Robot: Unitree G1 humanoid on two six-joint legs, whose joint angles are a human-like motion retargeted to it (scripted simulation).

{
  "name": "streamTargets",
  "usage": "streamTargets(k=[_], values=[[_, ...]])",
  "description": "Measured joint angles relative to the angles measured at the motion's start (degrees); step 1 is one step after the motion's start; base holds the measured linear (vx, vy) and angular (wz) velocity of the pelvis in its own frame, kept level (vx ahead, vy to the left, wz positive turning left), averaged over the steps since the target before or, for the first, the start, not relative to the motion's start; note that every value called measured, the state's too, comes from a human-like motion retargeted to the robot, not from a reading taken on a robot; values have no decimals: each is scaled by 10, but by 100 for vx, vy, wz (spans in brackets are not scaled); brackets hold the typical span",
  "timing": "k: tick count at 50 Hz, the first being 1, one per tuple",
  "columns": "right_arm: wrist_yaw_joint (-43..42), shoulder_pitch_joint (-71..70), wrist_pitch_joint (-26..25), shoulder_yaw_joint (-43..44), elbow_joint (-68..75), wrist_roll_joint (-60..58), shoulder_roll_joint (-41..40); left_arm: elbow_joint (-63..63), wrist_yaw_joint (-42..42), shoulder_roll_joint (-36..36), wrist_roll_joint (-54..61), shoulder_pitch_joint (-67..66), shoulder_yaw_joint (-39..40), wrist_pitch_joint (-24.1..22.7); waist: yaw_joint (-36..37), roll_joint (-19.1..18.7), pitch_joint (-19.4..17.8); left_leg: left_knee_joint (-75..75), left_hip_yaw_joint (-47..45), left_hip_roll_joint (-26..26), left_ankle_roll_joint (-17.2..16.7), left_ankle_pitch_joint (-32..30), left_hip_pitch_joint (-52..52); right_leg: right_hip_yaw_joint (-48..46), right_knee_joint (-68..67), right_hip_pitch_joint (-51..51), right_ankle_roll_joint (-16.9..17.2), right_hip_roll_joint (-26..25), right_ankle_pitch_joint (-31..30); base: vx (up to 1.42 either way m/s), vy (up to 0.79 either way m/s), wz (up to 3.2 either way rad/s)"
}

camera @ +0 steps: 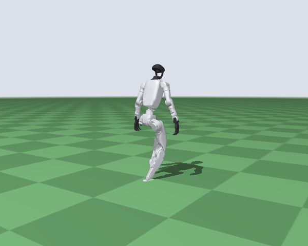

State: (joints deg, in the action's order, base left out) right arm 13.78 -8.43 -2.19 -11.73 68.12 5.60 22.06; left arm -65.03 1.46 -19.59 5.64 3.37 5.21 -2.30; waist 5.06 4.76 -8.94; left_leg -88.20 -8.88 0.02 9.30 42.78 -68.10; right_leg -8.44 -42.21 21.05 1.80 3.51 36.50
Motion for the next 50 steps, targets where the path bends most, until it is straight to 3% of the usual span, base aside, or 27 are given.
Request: streamTargets(k=[13, 18, 25, 29, 32, 37, 43, 50], values=[[3, -33, 8, -24, -19, 4, -3, 58, 19, -7, -26, 9, -8, -5, 19, 19, -3, 23, -12, -15, 48, 53, 6, 1, -12, 23, 25, 14, -41, 11, 8, 2], [10, -41, 13, -31, -24, 8, -4, 80, 16, -12, -45, 7, -21, -6, 28, 26, -4, 36, -9, -15, 57, 68, 19, 4, -7, 28, 50, 13, -118, 18, 7, -4], [17, -42, 15, -39, -23, 7, -9, 107, 1, -16, -67, -10, -43, -4, 38, 25, 4, 81, -1, -3, 57, 67, 60, 16, 1, 36, 101, -1, -272, 20, 6, -10], [19, -38, 12, -43, -14, -1, -14, 117, -10, -15, -73, -27, -53, -1, 43, 18, 9, 123, 0, 7, 57, 64, 99, 4, -18, 41, 112, 5, -339, 16, 6, -23], [18, -33, 9, -43, -8, -10, -16, 121, -19, -13, -75, -40, -56, 2, 43, 12, 13, 162, -3, 11, 57, 59, 135, -18, -50, 43, 105, 24, -356, 12, 4, -23], [16, -27, 5, -39, 0, -25, -14, 123, -30, -14, -75, -59, -53, 11, 36, 8, 15, 236, -18, 4, 56, 48, 205, -68, -146, 49, 60, 91, -322, 9, 1, -20], [17, -24, 8, -24, -2, -22, -4, 122, -30, -18, -70, -78, -40, 21, 14, -2, 19, 322, -32, -12, 51, 28, 282, -96, -319, 80, -15, 177, -208, 8, 0, -9], [10, -14, 15, -4, -8, -1, 7, 124, -18, -26, -62, -95, -33, 33, -28, -22, 42, 445, -26, -40, 30, -12, 353, -52, -502, 190, -64, 198, -97, 11, 3, 23]])
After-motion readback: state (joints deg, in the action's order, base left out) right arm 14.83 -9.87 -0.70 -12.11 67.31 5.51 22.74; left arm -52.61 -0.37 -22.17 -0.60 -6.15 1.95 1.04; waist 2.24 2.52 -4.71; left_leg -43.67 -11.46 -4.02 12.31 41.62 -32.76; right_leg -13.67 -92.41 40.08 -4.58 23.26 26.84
